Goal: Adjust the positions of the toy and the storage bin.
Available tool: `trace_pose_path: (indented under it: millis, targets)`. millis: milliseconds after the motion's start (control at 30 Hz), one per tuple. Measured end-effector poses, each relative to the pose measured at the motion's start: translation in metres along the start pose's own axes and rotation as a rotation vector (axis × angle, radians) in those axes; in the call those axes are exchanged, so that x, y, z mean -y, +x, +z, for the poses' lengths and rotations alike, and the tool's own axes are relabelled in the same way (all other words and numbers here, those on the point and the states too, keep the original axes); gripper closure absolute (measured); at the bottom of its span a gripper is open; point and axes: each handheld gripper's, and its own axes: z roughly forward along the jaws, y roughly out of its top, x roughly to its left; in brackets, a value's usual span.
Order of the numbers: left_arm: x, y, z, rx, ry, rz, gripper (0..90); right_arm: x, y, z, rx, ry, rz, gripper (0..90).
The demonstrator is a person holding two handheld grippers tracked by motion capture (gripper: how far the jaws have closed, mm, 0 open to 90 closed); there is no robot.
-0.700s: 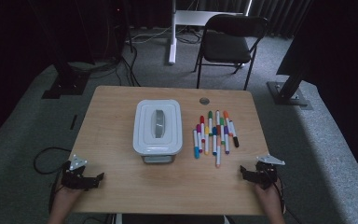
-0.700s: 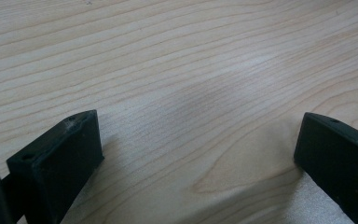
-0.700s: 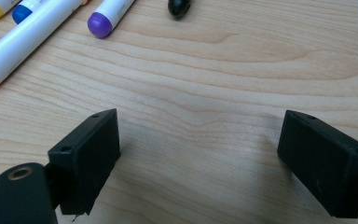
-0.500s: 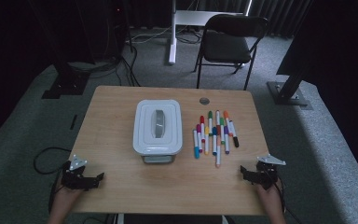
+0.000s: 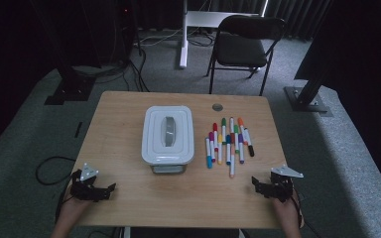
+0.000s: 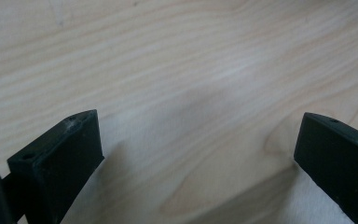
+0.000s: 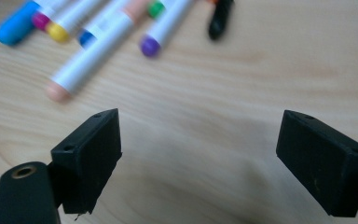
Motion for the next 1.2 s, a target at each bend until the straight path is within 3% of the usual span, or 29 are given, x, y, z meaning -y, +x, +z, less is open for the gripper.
trace_pose_path:
  millis: [33,200,233,400,433,600,633,800,833,967,1067,1200]
  targets:
    - [-0.003,0.0,0.001,0.003,-0.011,0.001,1.4,-0.004,0.005,-0.001,0.005,-0.006,-0.012,13.5]
    - [-0.015,0.001,0.006,0.009,-0.049,0.005,1.4,-0.022,0.025,0.003,-0.063,-0.03,-0.035,13.4]
    - [-0.019,0.001,0.011,0.014,-0.059,0.004,1.4,-0.033,0.033,0.007,-0.077,-0.035,-0.07,13.4]
    - [-0.03,0.0,0.021,0.035,-0.076,0.022,1.4,-0.058,0.046,0.02,-0.109,-0.047,-0.105,13.5]
    - [-0.036,0.0,0.026,0.03,-0.085,0.034,1.4,-0.071,0.053,0.029,-0.118,-0.053,-0.125,13.5]
    - [-0.049,0.002,0.038,0.029,-0.09,0.04,1.4,-0.095,0.067,0.047,-0.142,-0.05,-0.152,13.5]
    - [-0.056,0.003,0.043,0.027,-0.087,0.046,1.4,-0.108,0.075,0.06,-0.148,-0.053,-0.179,13.5]
    - [-0.067,0.005,0.053,0.032,-0.107,0.037,1.4,-0.123,0.086,0.082,-0.166,-0.032,-0.193,13.5]
    - [-0.073,0.006,0.058,0.043,-0.118,0.031,1.4,-0.131,0.092,0.093,-0.173,-0.024,-0.201,13.5]
    - [-0.084,0.006,0.07,0.026,-0.107,0.058,1.4,-0.145,0.102,0.107,-0.179,-0.029,-0.215,13.4]
    - [-0.094,0.007,0.078,0.029,-0.108,0.063,1.4,-0.157,0.108,0.121,-0.163,-0.018,-0.24,13.4]
    - [-0.105,0.007,0.085,0.041,-0.119,0.053,1.4,-0.167,0.113,0.135,-0.177,0.003,-0.234,13.5]
